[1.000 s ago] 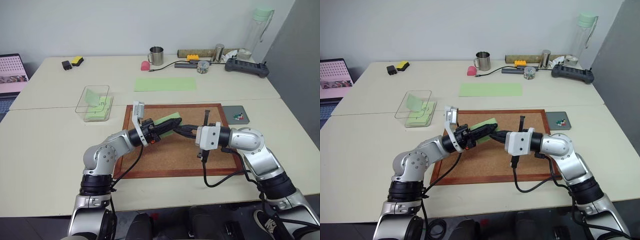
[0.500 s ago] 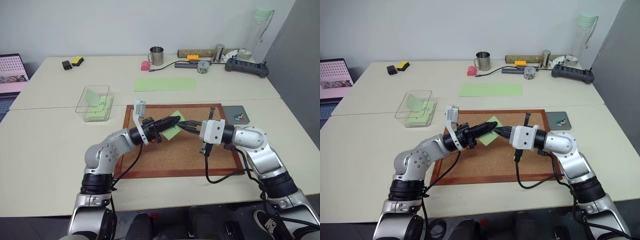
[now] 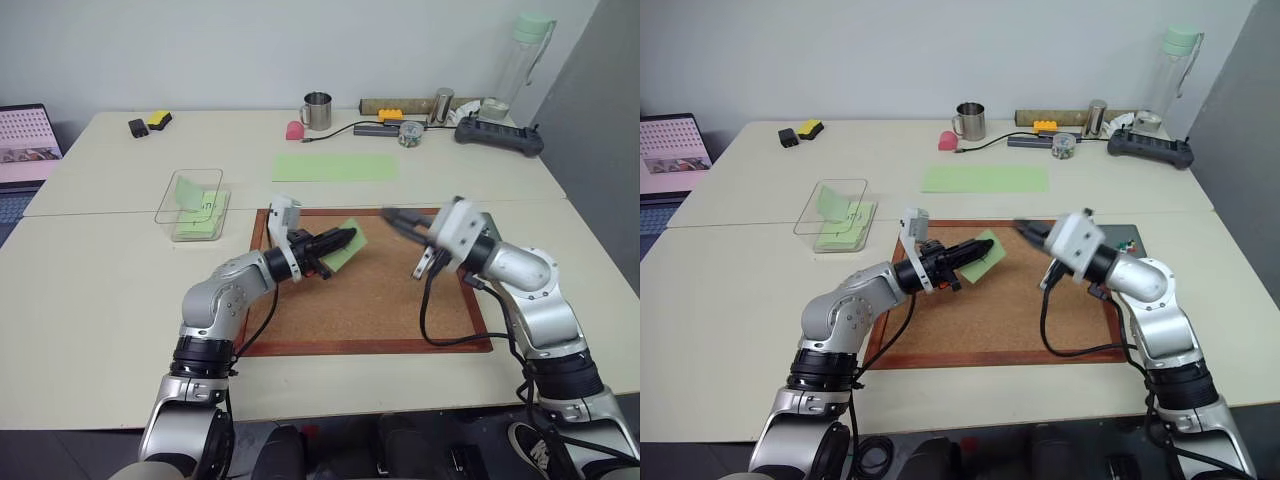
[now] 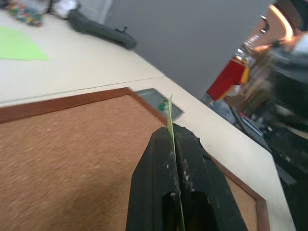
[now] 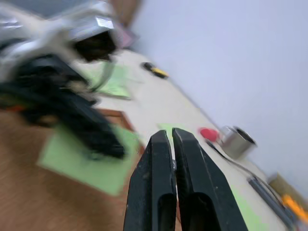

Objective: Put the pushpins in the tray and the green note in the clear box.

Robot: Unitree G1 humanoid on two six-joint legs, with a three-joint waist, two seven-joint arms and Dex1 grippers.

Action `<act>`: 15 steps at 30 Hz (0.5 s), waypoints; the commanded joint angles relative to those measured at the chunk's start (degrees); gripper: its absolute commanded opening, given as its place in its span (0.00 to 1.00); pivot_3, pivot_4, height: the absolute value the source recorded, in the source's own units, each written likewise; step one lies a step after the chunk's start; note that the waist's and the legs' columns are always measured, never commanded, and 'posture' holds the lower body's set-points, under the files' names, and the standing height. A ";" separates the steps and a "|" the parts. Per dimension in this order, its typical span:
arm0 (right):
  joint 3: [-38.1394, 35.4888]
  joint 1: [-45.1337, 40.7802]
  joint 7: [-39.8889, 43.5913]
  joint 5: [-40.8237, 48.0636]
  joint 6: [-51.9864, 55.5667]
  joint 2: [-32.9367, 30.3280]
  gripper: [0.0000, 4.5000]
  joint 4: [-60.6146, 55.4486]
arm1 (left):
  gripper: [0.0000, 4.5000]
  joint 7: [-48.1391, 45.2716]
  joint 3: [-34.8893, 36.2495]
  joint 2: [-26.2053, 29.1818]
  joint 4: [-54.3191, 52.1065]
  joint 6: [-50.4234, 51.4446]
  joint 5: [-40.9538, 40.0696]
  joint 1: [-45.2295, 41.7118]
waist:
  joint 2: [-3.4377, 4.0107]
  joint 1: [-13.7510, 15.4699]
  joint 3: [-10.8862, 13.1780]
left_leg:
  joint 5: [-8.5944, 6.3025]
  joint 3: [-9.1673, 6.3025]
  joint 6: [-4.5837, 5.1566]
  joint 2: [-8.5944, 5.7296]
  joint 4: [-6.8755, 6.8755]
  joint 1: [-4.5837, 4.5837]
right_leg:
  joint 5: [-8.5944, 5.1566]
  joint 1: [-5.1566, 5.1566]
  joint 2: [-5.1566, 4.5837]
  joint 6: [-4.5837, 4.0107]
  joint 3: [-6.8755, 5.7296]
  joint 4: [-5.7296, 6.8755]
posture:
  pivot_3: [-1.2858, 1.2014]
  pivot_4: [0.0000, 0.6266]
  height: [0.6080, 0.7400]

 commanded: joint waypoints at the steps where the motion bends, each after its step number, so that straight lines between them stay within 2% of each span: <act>1: -9.90 -0.37 -7.05 3.65 9.73 -1.58 0.00 8.48 | 0.00 -4.76 -6.08 1.55 -9.36 -4.96 3.41 -1.24 | 0.00 0.27 0.00 | 0.00 0.02 0.00 -0.05 0.00 0.00 | 0.00 0.00 -0.05 0.00 0.00 0.00 | 0.52 0.24 1.00; 4: -13.77 -2.93 -9.17 5.66 15.82 -2.61 0.00 16.53 | 0.00 -8.97 -14.61 5.50 -8.89 -18.22 15.52 -0.16 | 0.01 0.08 0.00 | 0.00 0.10 0.01 -0.07 -0.02 0.06 | 0.00 0.00 -0.06 -0.01 0.05 0.01 | 0.52 0.24 1.00; 7: -15.61 -7.09 -8.96 7.29 18.25 -3.23 0.00 25.14 | 0.00 -8.83 -15.42 4.39 -8.21 -21.31 16.41 0.09 | 0.06 -0.34 -0.01 | -0.01 0.29 0.03 -0.04 -0.09 0.18 | 0.00 0.01 0.00 -0.02 0.21 0.02 | 0.52 0.24 1.00; 14: -16.27 -17.36 -7.08 7.63 16.12 -3.30 0.00 43.03 | 0.00 -9.33 -15.29 4.09 -6.41 -23.84 18.15 0.24 | 0.09 -1.30 0.00 | -0.02 0.33 0.05 0.00 -0.06 0.18 | -0.01 -0.01 0.07 0.02 0.26 0.05 | 0.52 0.24 1.00; 15: -16.14 -18.84 -7.02 7.25 15.10 -3.48 0.05 46.15 | 0.00 -9.38 -15.16 4.21 -6.49 -23.86 18.21 0.42 | 0.09 -1.29 0.01 | -0.02 0.34 0.05 0.00 -0.06 0.18 | -0.01 -0.01 0.07 0.02 0.27 0.04 | 0.52 0.24 1.00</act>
